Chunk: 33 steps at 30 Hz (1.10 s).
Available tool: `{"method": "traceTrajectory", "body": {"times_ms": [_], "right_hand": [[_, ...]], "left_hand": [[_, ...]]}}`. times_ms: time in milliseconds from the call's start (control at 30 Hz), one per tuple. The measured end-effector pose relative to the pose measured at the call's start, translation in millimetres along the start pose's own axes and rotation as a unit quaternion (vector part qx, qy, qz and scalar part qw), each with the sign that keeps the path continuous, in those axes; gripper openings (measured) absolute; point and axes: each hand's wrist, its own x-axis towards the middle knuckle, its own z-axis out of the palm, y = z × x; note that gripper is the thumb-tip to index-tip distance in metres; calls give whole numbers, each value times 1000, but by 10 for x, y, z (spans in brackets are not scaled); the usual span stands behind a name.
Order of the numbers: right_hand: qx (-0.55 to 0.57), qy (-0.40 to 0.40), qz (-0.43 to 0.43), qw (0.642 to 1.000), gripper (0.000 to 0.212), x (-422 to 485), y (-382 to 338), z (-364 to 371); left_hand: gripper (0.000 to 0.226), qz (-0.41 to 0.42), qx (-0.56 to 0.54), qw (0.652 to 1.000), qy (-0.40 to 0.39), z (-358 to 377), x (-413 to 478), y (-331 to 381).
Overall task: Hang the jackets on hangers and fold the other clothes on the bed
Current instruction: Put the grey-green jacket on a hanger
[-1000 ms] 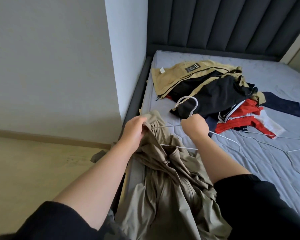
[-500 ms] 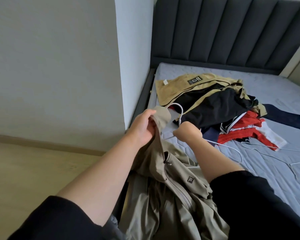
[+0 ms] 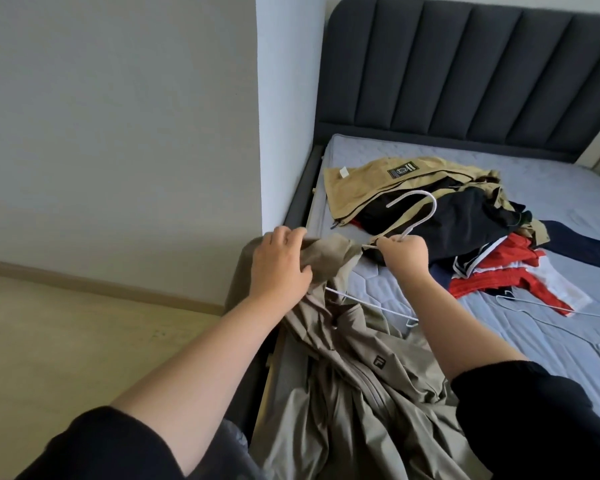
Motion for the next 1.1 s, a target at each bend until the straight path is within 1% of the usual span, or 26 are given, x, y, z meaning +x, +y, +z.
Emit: {"method": "traceTrajectory", "body": {"times_ms": [33, 67, 167, 233, 300, 333, 400, 467, 533, 600, 633, 700, 733, 767, 800, 833, 867, 900, 933, 967, 1033, 1067, 1100], "right_hand": [[3, 2, -4, 1000, 43, -17, -20, -8], [6, 7, -6, 1000, 43, -29, -47, -14], [1, 17, -14, 1000, 45, -73, -138, -26], [-27, 13, -43, 999, 47, -107, -183, -19], [-61, 7, -83, 995, 46, -148, -226, 16], [-75, 4, -102, 992, 45, -165, -252, 46], [-87, -13, -125, 988, 43, -205, -292, 119], [-103, -40, -139, 984, 44, -260, -302, 208], [-100, -71, -167, 978, 46, -312, -299, 289], [-100, -90, -215, 967, 39, -349, -266, 333], [-113, -82, -244, 960, 29, -362, -222, 339], [-130, -22, -302, 944, 15, -381, -52, 316], [-135, 9, -319, 938, 12, -390, 70, 302], [-157, 29, -313, 936, 21, -410, 203, 291], [-199, 17, -273, 941, 29, -394, 360, 293], [-258, -20, -207, 944, 31, -361, 518, 311], [-329, -77, -129, 932, 30, -337, 675, 349], [-382, -140, -59, 912, 32, -331, 810, 387], [-394, -186, -24, 900, 37, -323, 943, 438], [-372, -207, -10, 905, 40, -315, 1043, 501], [-284, -194, 0, 939, 39, -297, 1152, 624], [-256, -185, 10, 949, 41, -274, 1180, 688], [-247, -187, 21, 950, 43, -248, 1197, 742]], "left_hand": [[48, 35, 39, 999, 7, -20, 36, -23], [51, 62, 66, 996, 13, -54, 72, -23], [54, 76, 101, 992, 15, -138, 153, 15], [51, 80, 71, 994, -1, -144, 173, 47], [36, 64, -4, 997, -46, -127, 149, 69], [29, 60, -19, 996, -58, -106, 127, 74], [22, 63, -32, 996, -50, -46, 78, 62], [21, 64, -54, 995, -47, -1, 38, 69], [20, 49, -63, 996, -44, 46, 4, 55], [19, 12, -67, 997, -44, 103, -57, -18], [19, -8, -72, 996, -42, 137, -105, -67], [20, -50, -80, 995, -32, 207, -202, -173], [21, -73, -80, 994, -24, 236, -246, -227], [22, -95, -76, 992, -15, 259, -290, -276], [25, -115, -71, 991, -5, 278, -330, -323], [26, -131, -70, 989, 5, 298, -365, -360], [27, -143, -73, 987, 18, 320, -396, -390], [27, -153, -78, 985, 32, 345, -426, -407], [26, -161, -86, 982, 49, 372, -456, -413], [25, -166, -94, 979, 66, 400, -484, -410], [23, -171, -110, 975, 92, 457, -531, -385], [23, -166, -114, 974, 100, 484, -551, -368], [23, -154, -114, 976, 104, 506, -572, -349]]}}
